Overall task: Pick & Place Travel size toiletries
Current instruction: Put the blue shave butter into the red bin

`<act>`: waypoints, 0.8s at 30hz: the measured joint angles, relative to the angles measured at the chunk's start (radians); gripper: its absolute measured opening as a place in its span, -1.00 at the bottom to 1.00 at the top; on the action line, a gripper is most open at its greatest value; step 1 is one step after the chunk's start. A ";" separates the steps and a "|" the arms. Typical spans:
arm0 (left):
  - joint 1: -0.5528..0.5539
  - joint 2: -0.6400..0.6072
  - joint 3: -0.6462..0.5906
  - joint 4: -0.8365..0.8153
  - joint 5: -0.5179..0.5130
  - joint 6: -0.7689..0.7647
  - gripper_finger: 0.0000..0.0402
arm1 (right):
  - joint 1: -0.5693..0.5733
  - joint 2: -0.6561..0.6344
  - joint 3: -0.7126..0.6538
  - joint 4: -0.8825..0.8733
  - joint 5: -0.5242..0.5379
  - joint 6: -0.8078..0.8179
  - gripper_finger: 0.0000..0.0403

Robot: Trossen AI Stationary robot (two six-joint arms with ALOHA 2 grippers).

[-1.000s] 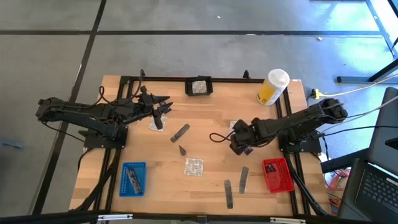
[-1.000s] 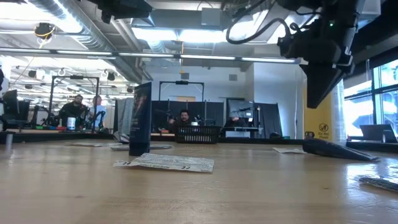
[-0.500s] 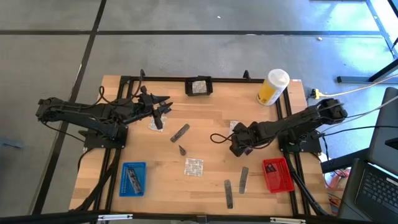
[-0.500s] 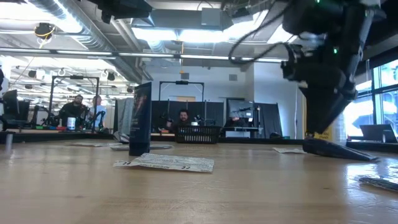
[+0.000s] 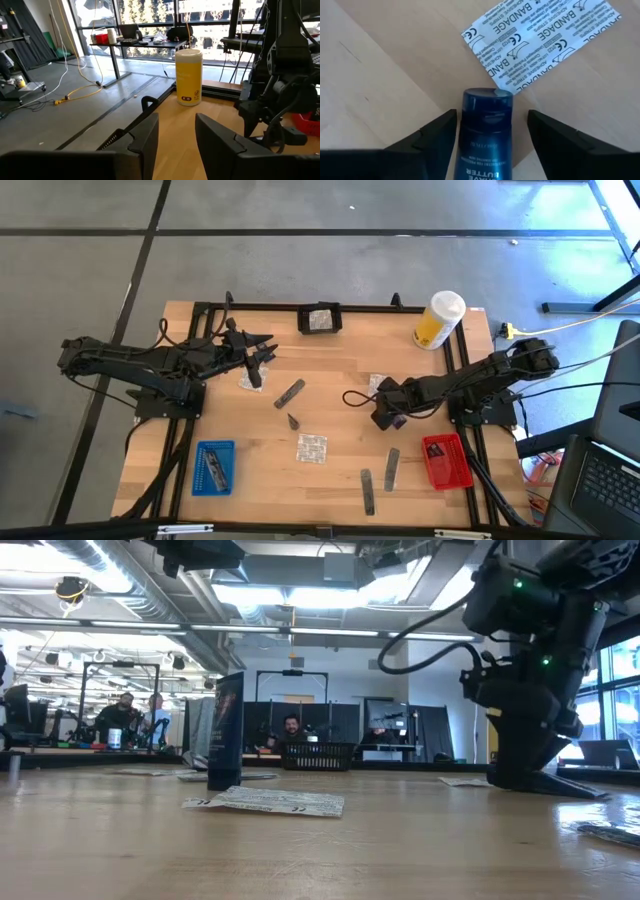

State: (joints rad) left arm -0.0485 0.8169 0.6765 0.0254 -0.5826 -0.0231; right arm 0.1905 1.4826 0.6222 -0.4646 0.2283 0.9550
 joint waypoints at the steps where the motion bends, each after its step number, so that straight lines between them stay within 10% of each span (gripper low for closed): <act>1: 0.000 0.000 0.000 0.000 0.000 0.000 -0.39 | 0.000 0.000 0.000 0.000 0.000 0.000 0.18; 14: 0.000 0.000 0.000 0.000 0.000 0.000 -0.38 | 0.000 0.000 -0.002 -0.010 0.010 0.000 -0.36; 24: 0.000 0.000 0.000 0.000 0.000 0.000 -0.38 | 0.000 0.002 -0.002 -0.003 0.003 0.003 -0.19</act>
State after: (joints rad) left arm -0.0483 0.8169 0.6765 0.0254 -0.5823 -0.0231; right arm 0.1909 1.4845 0.6201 -0.4679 0.2310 0.9585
